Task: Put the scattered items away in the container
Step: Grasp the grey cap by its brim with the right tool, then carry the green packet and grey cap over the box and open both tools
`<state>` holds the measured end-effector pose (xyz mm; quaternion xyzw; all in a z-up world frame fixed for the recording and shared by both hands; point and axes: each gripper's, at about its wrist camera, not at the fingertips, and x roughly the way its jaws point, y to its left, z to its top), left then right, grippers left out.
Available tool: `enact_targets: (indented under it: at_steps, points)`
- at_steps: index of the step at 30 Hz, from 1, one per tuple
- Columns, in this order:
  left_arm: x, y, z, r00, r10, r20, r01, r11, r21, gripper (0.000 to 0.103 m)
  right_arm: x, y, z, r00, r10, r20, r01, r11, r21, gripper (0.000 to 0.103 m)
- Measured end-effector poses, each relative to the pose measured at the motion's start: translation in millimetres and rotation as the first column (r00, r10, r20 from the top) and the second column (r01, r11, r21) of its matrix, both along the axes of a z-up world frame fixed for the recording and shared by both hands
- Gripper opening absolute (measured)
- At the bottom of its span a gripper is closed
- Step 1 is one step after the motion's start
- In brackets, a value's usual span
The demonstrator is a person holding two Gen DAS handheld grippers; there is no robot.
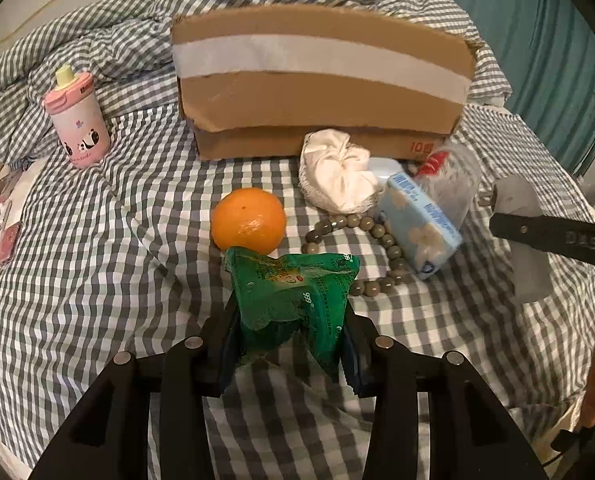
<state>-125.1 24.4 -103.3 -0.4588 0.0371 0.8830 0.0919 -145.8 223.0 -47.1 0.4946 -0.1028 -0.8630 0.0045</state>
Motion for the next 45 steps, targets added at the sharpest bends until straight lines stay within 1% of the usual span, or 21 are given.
enact_targets:
  at_steps: [5, 9, 13, 16, 19, 24, 28, 32, 36, 38, 42, 43, 44, 45]
  points:
    - [11, 2, 21, 0.999, -0.006, -0.038, 0.006, 1.0, 0.005, 0.043, 13, -3, 29, 0.999, 0.024, -0.033, -0.024, 1.0, 0.015, 0.044]
    - [21, 1, 38, 0.998, 0.001, -0.07, -0.001, 1.0, 0.009, 0.043, 29, -7, 40, 0.998, 0.041, -0.049, -0.04, 0.999, 0.028, 0.044]
    - [26, -1, 47, 0.997, 0.005, -0.076, -0.005, 1.0, 0.005, 0.043, 40, -10, 50, 0.997, 0.054, -0.054, -0.053, 0.998, 0.027, 0.044]
    - [25, -1, 54, 0.997, 0.008, -0.074, -0.008, 1.0, -0.001, 0.043, 37, -11, 60, 0.995, 0.067, -0.069, -0.065, 0.998, 0.025, 0.044]
    - [17, 0, 66, 0.996, 0.011, -0.087, -0.013, 1.0, -0.015, 0.043, 28, -13, 80, 0.992, 0.078, -0.099, -0.075, 0.997, 0.031, 0.044]
    - [-15, 3, 99, 0.99, 0.018, -0.138, -0.02, 1.0, -0.011, 0.043, -1, -21, 120, 0.979, 0.118, -0.169, -0.112, 0.993, 0.047, 0.044]
    - [-54, 8, 134, 0.98, 0.014, -0.197, -0.015, 1.0, -0.005, 0.043, -36, -24, 150, 0.965, 0.138, -0.224, -0.127, 0.99, 0.064, 0.044]
    - [-99, 18, 156, 0.975, 0.013, -0.222, -0.015, 1.0, -0.008, 0.043, -77, -25, 161, 0.962, 0.143, -0.232, -0.135, 0.99, 0.05, 0.043]
    - [-139, 25, 157, 0.978, 0.009, -0.21, -0.01, 1.0, -0.003, 0.043, -117, -26, 157, 0.966, 0.131, -0.223, -0.121, 0.991, 0.06, 0.043]
    - [-163, 29, 149, 0.981, 0.022, -0.195, -0.024, 1.0, -0.004, 0.043, -135, -27, 150, 0.968, 0.126, -0.215, -0.113, 0.991, 0.073, 0.043]
    - [-190, 30, 131, 0.984, 0.058, -0.168, -0.057, 0.998, 0.012, 0.043, -162, -25, 135, 0.973, 0.125, -0.195, -0.111, 0.991, 0.079, 0.044]
    - [-196, 31, 127, 0.982, 0.071, -0.173, -0.07, 0.997, 0.011, 0.046, -168, -24, 133, 0.972, 0.122, -0.2, -0.106, 0.99, 0.088, 0.045]
    - [-198, 32, 124, 0.979, 0.079, -0.187, -0.08, 0.997, 0.006, 0.049, -171, -24, 132, 0.971, 0.117, -0.208, -0.098, 0.99, 0.101, 0.061]
    - [-201, 32, 122, 0.975, 0.087, -0.206, -0.09, 0.996, -0.004, 0.065, -175, -25, 130, 0.971, 0.111, -0.21, -0.088, 0.989, 0.119, 0.075]
